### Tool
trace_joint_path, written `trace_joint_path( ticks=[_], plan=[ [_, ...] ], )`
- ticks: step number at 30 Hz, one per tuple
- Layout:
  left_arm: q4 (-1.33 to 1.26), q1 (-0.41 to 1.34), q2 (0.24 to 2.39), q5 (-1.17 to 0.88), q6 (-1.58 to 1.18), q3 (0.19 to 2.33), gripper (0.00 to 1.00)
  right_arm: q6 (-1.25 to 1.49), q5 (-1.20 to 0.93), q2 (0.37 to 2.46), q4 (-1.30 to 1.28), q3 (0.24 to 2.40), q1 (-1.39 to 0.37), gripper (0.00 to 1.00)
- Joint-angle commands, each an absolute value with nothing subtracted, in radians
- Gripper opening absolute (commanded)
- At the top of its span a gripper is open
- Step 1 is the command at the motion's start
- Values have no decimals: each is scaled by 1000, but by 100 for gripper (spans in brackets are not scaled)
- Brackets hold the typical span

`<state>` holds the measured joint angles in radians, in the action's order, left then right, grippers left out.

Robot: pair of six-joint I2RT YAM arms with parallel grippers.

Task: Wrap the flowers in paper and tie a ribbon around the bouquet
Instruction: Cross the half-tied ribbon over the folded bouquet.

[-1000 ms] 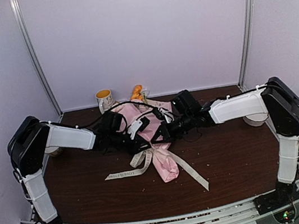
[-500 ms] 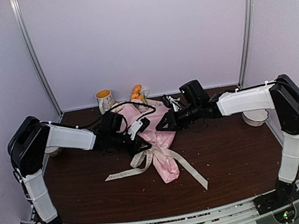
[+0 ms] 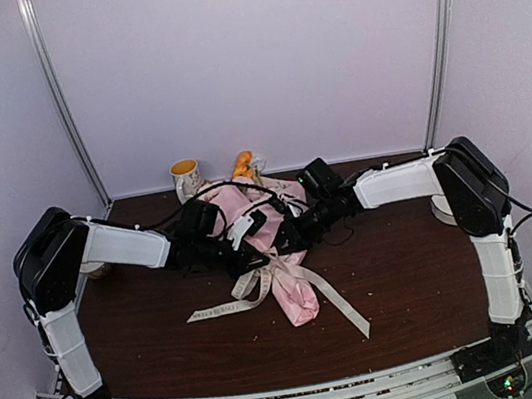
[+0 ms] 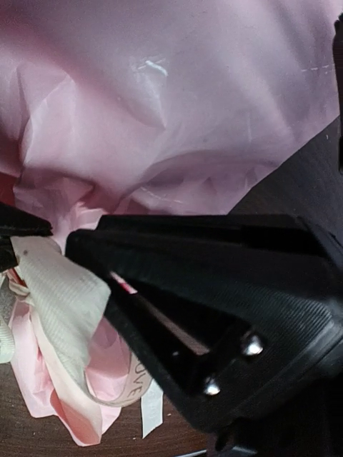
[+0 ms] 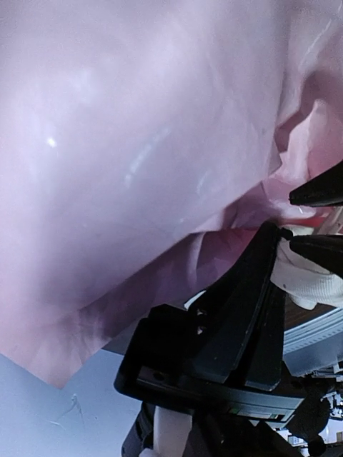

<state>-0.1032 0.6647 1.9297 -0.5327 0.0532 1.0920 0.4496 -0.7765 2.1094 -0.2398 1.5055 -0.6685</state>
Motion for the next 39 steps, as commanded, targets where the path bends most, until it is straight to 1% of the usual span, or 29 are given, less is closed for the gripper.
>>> trace_joint_path(
  ticks=[1,8,13,15,17,18,20,23,26,30,35,39],
  plan=[
    [-129,662,1904,-524,57,1083,0,437,-890,2106,-199,1512,-685,14],
    [-128,663,1904,-524,58,1083,0,483,-928,2116,-118,1485,-686,16],
    [-128,663,1905,-522,53,1084,0,452,-869,2120,-175,1502,-689,17],
    [-127,663,1905,-521,53,1083,0,431,-838,2117,-212,1507,-689,15],
    [-123,663,1907,-518,53,1082,0,404,-810,2115,-258,1512,-690,8],
    [-122,663,1907,-518,54,1082,0,394,-803,2110,-272,1510,-689,6],
    [-120,663,1904,-519,54,1085,0,388,-796,2098,-275,1495,-688,6],
    [-118,663,1905,-518,53,1086,0,386,-797,2083,-274,1481,-687,8],
    [-117,663,1905,-518,54,1086,0,384,-800,2075,-279,1478,-687,14],
    [-114,663,1906,-521,52,1085,0,369,-780,2070,-298,1482,-688,14],
    [-115,663,1907,-520,52,1087,0,363,-817,2085,-289,1493,-704,18],
    [-115,663,1907,-522,51,1086,0,370,-820,2095,-277,1512,-724,17]
  ],
)
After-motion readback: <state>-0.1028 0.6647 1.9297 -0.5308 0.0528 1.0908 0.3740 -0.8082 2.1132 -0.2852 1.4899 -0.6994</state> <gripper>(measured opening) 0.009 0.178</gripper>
